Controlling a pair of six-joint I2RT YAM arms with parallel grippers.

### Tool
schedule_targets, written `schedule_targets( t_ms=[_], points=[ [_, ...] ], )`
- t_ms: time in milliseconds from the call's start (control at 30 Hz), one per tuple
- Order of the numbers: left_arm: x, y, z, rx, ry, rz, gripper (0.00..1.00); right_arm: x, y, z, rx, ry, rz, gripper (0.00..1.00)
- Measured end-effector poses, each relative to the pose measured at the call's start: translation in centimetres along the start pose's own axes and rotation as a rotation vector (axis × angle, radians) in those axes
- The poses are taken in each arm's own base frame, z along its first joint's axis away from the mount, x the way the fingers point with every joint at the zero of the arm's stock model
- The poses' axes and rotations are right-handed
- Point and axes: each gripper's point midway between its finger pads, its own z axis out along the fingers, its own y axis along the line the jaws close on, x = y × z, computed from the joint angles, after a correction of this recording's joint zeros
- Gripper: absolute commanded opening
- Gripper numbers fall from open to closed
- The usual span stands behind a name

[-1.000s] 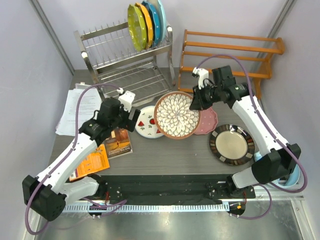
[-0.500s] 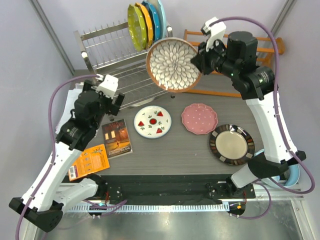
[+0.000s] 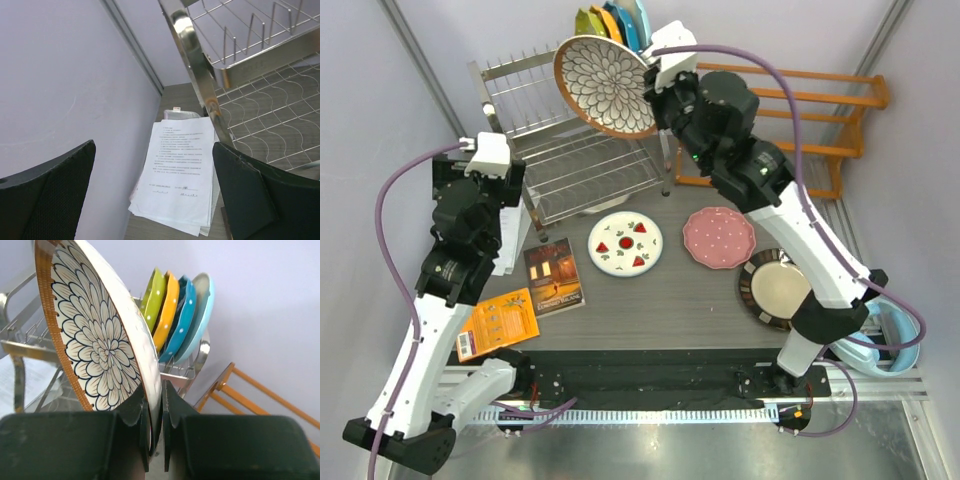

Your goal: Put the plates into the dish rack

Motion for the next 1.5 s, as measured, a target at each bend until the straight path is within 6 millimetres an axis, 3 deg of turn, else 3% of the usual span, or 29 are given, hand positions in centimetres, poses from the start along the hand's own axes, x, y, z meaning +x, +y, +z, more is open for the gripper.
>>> schedule_targets(
  t_ms=[233, 400, 767, 1200, 1500],
  points=[
    [1.2, 1.8, -0.6, -0.044, 0.026, -0.103, 1.00, -3.4, 2.8, 2.3, 0.173, -0.154, -0.082, 0.01],
    [2.9, 2.4, -1.5, -0.058, 0.060, -0.171, 0.99, -4.1, 3.4, 5.0, 0.322, -0.211, -0.094, 0.01],
    [5.6, 1.5, -3.0, -0.020, 0.114, -0.298, 0.99, -0.3, 3.1, 8.1, 0.513, -0.169, -0.063, 0.01],
    [7.7, 0.2, -3.0, -0.003, 0.157, -0.354, 1.00, 2.9, 2.9, 10.7, 0.565, -0.163, -0.056, 0.01],
    [10.8, -1.3, -2.9, 0.018, 0.197, -0.315, 0.99, 5.7, 4.2, 12.9, 0.561, -0.172, -0.048, 0.01]
  ],
)
